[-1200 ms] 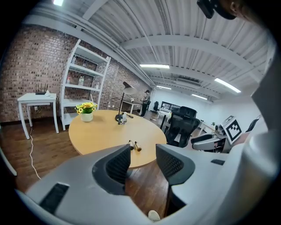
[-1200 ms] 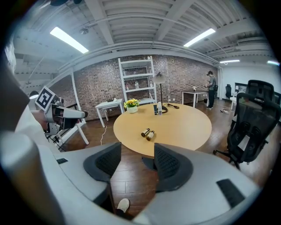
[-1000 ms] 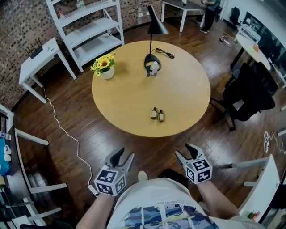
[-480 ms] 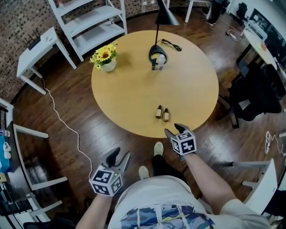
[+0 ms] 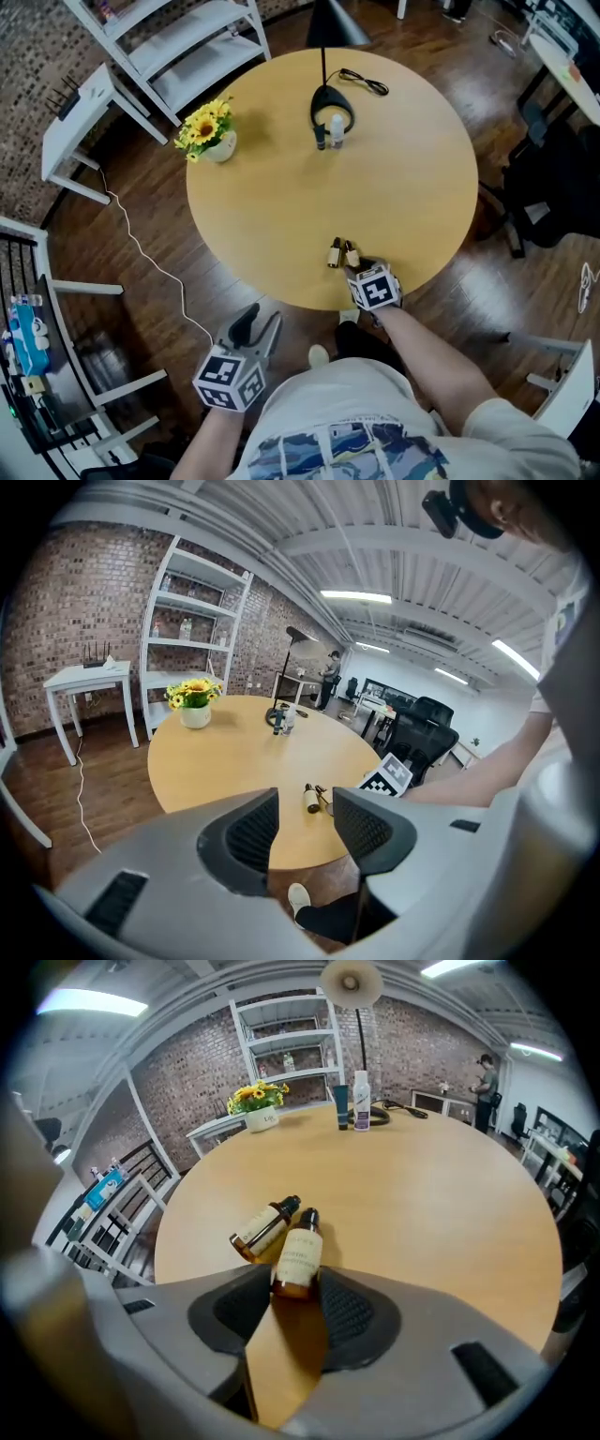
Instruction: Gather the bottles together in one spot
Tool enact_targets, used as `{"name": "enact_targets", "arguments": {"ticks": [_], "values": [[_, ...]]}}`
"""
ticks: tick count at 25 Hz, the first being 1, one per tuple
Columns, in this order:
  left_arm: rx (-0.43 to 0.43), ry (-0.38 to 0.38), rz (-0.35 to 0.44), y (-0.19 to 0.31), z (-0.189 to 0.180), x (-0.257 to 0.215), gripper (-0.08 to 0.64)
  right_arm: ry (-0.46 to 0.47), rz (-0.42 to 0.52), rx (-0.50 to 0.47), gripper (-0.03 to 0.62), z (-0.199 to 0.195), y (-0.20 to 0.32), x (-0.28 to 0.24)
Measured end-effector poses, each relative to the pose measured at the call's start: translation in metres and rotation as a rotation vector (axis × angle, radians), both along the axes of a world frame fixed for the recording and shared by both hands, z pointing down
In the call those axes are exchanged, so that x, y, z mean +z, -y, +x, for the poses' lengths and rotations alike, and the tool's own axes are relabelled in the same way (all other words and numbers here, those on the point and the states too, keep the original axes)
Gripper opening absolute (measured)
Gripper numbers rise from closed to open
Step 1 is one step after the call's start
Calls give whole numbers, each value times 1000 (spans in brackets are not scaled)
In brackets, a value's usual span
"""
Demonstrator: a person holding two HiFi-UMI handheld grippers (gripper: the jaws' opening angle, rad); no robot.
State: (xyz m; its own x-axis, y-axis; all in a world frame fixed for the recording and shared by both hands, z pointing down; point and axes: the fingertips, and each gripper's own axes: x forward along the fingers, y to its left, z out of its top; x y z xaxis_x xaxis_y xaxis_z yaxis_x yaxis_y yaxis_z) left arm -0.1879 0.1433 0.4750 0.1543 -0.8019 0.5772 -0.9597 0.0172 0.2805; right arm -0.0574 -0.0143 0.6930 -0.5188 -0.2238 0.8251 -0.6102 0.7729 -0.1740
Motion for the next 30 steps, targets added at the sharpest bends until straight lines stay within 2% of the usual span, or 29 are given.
{"name": "enact_targets", "arguments": {"ticks": [1,6,10,13,17,21,23,27,30], "values": [[3,3,-2,11,1,-1,179,10,-16,-11,160,1,1,0],[66,8,-7,70,23,0,179,61,-70,-90,156,9,6,-7],[159,27,5,117,49,-2,179,126,-60,-74,155,28,13,-23],[229,22,9,150,70,-5,179,218,-38,-63,155,38,24,-58],[301,-61,1,190,104,-3,178,353,50,-82,155,50,44,-120],[333,-258,-12,227,137,-10,178,485,158,-133,155,55,55,-173],[334,-324,-25,244,146,-13,178,532,209,-148,155,55,60,-189],[360,-350,-60,260,156,-9,176,565,288,-147,155,57,67,-202],[380,-398,-73,265,168,-8,93,561,315,-142,155,63,73,-198]]}}
